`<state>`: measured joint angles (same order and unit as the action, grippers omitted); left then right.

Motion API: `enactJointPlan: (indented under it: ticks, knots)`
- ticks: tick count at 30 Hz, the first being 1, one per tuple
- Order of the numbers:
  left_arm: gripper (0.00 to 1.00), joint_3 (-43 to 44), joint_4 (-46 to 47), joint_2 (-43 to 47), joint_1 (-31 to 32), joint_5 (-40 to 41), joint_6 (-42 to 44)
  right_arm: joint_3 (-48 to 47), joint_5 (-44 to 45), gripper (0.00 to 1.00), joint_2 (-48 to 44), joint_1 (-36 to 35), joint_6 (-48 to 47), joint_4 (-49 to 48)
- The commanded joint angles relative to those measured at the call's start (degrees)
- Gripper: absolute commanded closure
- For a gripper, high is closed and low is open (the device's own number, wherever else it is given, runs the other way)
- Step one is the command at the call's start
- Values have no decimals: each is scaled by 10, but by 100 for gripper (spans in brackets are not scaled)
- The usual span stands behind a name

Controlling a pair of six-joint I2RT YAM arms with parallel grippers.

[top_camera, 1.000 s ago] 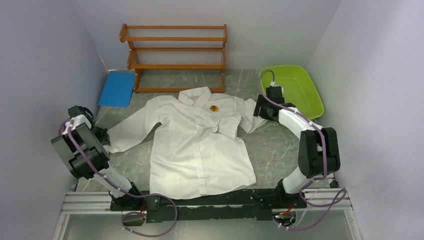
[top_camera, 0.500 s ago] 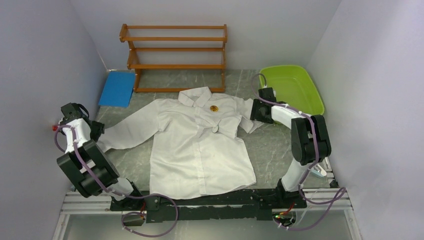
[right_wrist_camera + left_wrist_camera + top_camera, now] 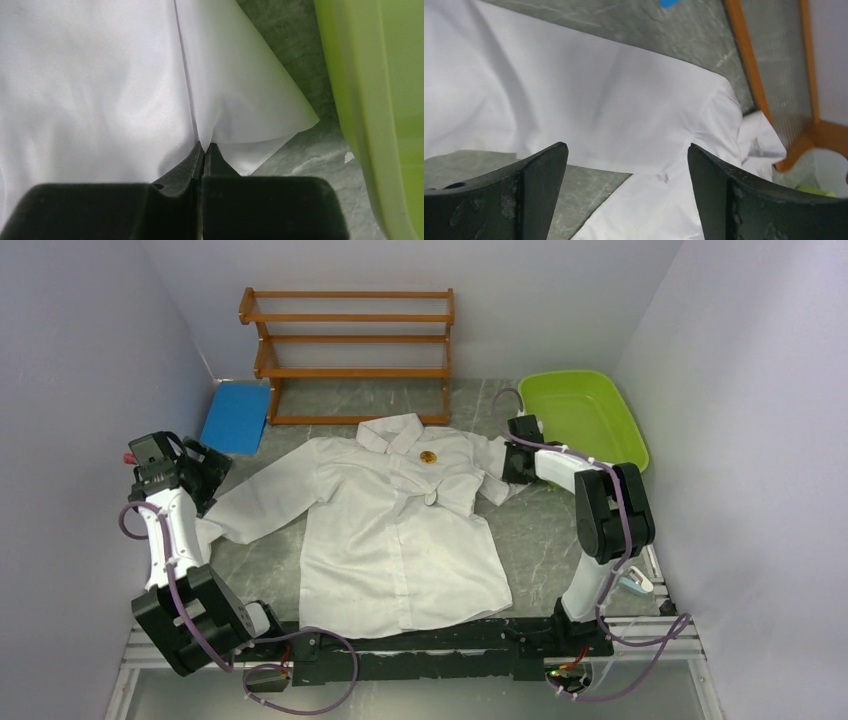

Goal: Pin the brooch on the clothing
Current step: Flatten out the clothes at the center of the board.

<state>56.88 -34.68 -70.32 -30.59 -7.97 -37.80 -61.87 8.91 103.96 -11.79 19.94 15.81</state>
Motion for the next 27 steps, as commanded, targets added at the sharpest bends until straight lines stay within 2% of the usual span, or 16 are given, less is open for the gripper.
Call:
enactJointPlan:
  ticks: [1, 7, 11, 20, 27]
  knots:
    - [6, -1, 42, 5, 16, -93, 22, 0, -2, 100, -75, 0, 0, 8]
    - [6, -5, 52, -12, 78, -92, 23, -7, 13, 100, -198, 0, -4, 51]
    - [6, -6, 67, -31, 117, -98, 26, -3, 53, 100, -258, 0, -2, 80]
    - [7, 4, 93, -70, 156, -158, 42, 65, 168, 100, -427, 0, 3, 64]
    - [8, 3, 95, -78, 183, -172, 58, 88, 225, 100, -474, 0, 22, 84]
